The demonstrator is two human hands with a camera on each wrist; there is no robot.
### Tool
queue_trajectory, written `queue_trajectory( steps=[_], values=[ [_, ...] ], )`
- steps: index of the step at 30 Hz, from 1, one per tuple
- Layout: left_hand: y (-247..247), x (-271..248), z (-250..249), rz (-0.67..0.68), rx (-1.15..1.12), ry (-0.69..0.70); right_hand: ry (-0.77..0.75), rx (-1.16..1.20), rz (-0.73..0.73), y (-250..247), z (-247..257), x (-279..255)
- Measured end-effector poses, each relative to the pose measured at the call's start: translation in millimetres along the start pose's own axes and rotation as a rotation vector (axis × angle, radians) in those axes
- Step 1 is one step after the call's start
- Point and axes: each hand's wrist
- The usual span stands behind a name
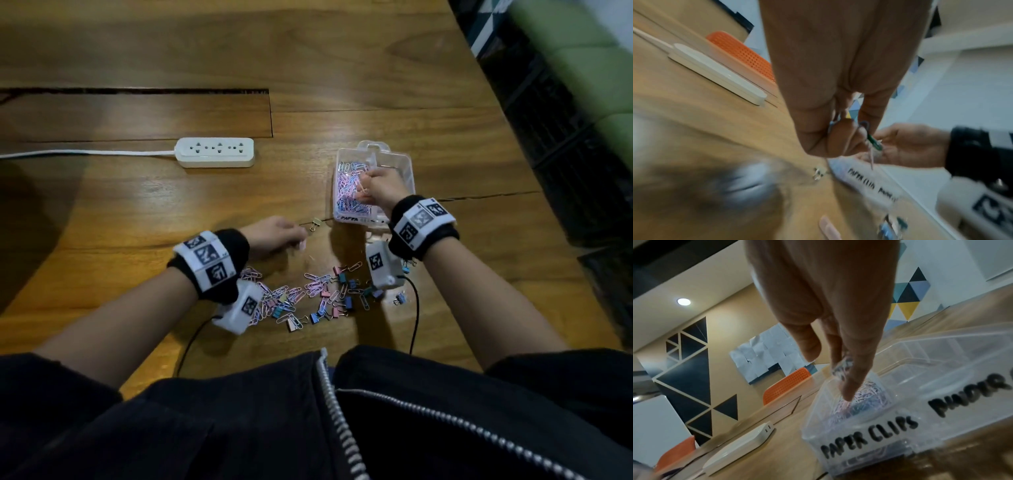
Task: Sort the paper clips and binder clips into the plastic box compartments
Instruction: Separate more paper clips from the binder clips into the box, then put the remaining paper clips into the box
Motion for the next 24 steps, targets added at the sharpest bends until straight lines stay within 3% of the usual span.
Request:
queue_trajectory(
  steps=[2,5,8,12,16,19,24],
  values=[
    [-4,9,-21,-0.032,-0.155,0.020,-0.016,-0.142,0.031,2,4,-2],
    [-4,29,-51,-0.078,-0.238,0.052,-0.092,-0.224,-0.039,2,2,-4],
    [3,53,-76,-0.121,-0.241,0.076,-0.135,-0.106,-0.108,-6,-11,-3],
    [16,83,-94,-0.154,-0.280,0.049,-0.107,0.012,-0.082,-25,-35,-18],
    [28,92,-98,-0.185,-0.087,0.022,-0.086,-0.191,-0.025,-37,-67,-33],
    [29,92,-92,-0.148,0.069,0.092,-0.080,-0.361,-0.026,-38,-89,-36],
    [5,80,-67,-0.398,0.200,0.183,-0.086,-0.454,0.010,-28,-105,-34]
  ],
)
Point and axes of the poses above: each hand's wrist, its own x-axis towards the middle knuckle, its own y-axis out of the palm, z = x × y, and after that the axes turned 12 degrees about y, right-handed
